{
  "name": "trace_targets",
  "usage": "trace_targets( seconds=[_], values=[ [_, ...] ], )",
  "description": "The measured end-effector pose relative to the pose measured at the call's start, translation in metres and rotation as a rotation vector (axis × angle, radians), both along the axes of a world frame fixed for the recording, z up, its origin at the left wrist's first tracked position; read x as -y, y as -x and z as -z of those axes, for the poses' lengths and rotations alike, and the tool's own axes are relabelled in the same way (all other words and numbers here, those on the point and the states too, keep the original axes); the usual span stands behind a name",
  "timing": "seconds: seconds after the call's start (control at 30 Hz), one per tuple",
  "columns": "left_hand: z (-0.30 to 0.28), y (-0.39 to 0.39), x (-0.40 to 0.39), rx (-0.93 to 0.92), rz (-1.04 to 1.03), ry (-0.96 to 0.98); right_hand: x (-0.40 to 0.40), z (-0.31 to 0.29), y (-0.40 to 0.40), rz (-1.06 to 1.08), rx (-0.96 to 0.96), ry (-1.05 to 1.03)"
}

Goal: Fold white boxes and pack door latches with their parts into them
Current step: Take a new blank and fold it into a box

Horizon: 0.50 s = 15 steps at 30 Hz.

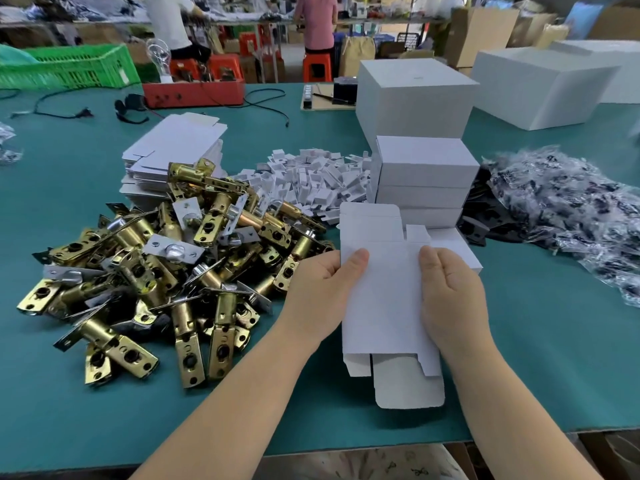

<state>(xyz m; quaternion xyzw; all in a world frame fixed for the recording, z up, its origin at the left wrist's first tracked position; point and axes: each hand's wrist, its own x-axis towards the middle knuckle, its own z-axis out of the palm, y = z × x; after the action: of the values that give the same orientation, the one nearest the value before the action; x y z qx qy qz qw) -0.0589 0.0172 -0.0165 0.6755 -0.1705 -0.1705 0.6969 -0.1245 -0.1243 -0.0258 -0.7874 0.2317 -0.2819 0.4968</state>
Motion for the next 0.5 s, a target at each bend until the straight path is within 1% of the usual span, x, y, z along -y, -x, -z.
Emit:
trace_targets(
  seconds=[0.13,0.2,0.3,0.33,0.4,0.5],
  values=[
    [-0.001,0.0,0.001,-0.017,0.013,0.037,-0.002,0.0,-0.001,0.044,0.038,0.025],
    [-0.004,0.002,0.0,-0.03,0.081,0.002,-0.001,0.0,0.0,0.127,0.101,0.041],
    [-0.007,0.007,-0.001,0.092,0.164,-0.101,0.005,-0.001,0.0,0.229,0.188,-0.034],
    [-0.008,0.007,-0.001,0.142,0.159,-0.119,0.005,0.0,0.0,0.225,0.208,-0.068],
    [-0.009,0.008,-0.001,0.183,0.146,-0.118,0.002,0.0,0.001,0.172,0.219,-0.083],
    [-0.01,0.005,-0.004,0.199,0.015,-0.077,-0.007,0.003,0.001,0.05,0.116,0.018]
  ],
)
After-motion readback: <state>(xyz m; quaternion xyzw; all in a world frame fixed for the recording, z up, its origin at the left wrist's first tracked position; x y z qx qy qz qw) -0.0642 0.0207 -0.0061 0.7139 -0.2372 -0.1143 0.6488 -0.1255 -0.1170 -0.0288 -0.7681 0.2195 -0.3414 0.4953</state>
